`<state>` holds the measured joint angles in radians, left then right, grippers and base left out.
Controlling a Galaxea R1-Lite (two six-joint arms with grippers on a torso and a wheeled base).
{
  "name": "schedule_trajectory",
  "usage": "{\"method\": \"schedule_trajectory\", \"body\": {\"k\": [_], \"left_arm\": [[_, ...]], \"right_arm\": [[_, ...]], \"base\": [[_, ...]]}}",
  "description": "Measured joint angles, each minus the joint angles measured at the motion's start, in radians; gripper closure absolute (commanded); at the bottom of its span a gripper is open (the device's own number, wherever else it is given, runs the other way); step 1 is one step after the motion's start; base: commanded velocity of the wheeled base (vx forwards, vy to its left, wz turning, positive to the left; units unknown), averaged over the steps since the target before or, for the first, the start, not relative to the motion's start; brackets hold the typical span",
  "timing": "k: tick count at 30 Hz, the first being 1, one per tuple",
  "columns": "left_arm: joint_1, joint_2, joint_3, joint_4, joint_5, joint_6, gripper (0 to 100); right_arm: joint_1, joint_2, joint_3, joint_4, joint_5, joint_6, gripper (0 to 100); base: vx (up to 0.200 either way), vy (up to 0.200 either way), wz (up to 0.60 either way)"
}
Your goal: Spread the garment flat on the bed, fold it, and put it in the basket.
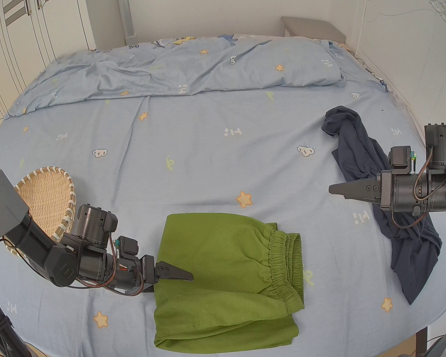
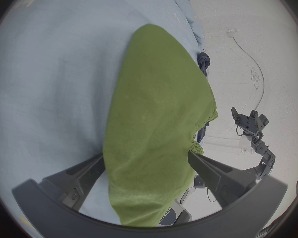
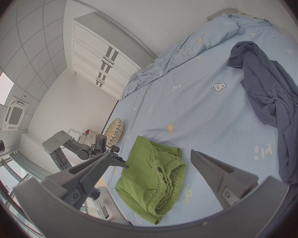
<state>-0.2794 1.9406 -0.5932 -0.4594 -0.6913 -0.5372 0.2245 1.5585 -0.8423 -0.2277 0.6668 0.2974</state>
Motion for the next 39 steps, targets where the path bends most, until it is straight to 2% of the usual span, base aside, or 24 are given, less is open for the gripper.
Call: {"method": "schedule_trajectory", "body": {"k": [7,14,15,21,28,33,39], "left_arm": [[-0.068,0.023,0.005,-0.048,-0.002,-0.013,0],[-0.117,0.032,0.029,-0.19,-0.002,-0.103,0],[-0.122,0.034,0.035,-0.226,-0.002,-0.115,100],[-0.146,0.063,0.07,-0.401,0.004,-0.198,100],[-0.126,0.069,0.07,-0.373,0.006,-0.24,100],[-0.093,0.016,-0.005,-0.151,0.006,-0.242,100],[-0.054,-0.073,-0.178,0.245,-0.001,-0.194,100]], "right_arm": [[0.001,-0.004,0.001,-0.004,-0.001,0.001,0],[0.006,-0.004,0.002,-0.005,-0.001,0.001,0],[0.006,-0.004,0.002,-0.005,-0.001,0.001,0],[0.011,-0.002,0.003,-0.005,-0.001,0.0,0],[0.012,0.0,0.001,-0.003,-0.002,0.001,0],[0.011,0.001,0.0,0.001,-0.002,0.002,0],[0.008,0.003,-0.004,0.002,-0.002,0.003,0]], "base": [[0.0,0.0,0.0],[0.0,0.0,0.0],[0.0,0.0,0.0],[0.0,0.0,0.0],[0.0,0.0,0.0],[0.0,0.0,0.0],[0.0,0.0,0.0]]}}
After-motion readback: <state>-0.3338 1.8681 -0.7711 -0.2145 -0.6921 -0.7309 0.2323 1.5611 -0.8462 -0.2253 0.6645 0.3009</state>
